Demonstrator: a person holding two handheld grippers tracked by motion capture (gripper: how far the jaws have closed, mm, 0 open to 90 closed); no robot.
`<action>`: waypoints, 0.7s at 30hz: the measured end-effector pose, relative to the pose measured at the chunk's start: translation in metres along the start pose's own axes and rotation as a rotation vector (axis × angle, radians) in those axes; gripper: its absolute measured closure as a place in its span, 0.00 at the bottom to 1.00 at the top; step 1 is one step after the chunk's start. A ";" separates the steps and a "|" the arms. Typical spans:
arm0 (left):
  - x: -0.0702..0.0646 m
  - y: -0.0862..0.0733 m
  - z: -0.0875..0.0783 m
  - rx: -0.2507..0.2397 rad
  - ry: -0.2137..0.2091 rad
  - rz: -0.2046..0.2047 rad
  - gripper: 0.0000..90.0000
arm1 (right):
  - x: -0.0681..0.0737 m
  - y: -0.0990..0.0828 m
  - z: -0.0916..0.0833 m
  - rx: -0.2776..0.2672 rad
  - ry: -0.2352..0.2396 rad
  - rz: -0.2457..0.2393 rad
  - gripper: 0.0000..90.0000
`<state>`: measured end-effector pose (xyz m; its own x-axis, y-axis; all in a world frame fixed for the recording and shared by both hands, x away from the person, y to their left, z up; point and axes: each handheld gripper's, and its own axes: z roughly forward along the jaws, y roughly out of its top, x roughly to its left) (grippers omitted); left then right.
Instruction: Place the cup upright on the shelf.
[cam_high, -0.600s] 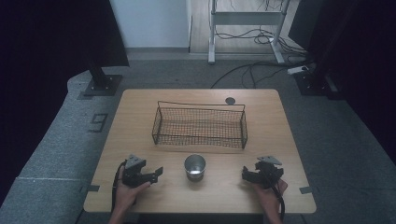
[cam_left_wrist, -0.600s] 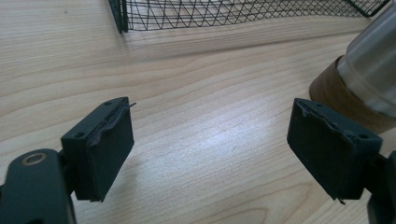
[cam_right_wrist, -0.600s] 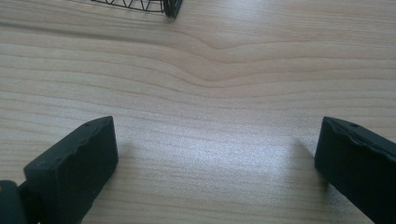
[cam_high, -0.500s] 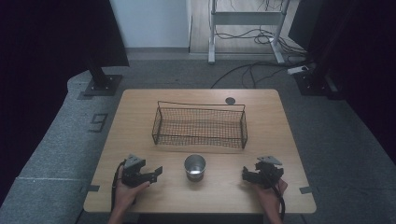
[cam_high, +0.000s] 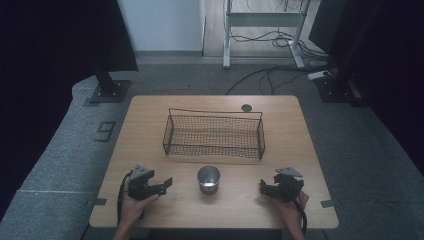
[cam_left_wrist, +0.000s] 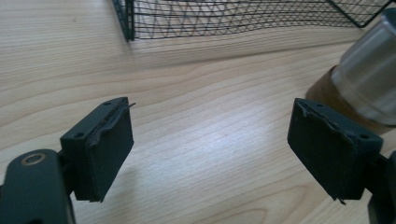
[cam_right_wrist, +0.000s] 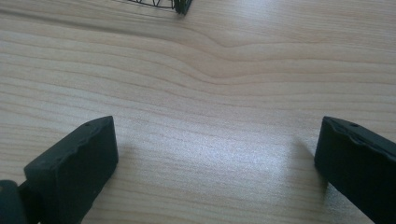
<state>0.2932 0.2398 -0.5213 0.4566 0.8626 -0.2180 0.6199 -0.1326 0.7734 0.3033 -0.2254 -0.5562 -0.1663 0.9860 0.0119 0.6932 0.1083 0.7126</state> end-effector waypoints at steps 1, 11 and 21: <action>-0.001 0.000 0.000 -0.003 -0.003 0.003 0.16 | 0.000 0.000 0.000 0.001 0.001 0.000 0.00; -0.011 0.005 -0.008 -0.042 -0.057 0.009 0.16 | 0.000 -0.001 0.000 0.000 0.000 0.000 0.00; -0.028 0.012 -0.010 -0.059 -0.074 0.024 0.16 | -0.001 -0.002 -0.002 -0.003 0.006 -0.007 0.01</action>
<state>0.2812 0.2195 -0.5001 0.5177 0.8210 -0.2408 0.5705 -0.1215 0.8123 0.3007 -0.2270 -0.5561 -0.1754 0.9844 0.0106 0.6900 0.1152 0.7146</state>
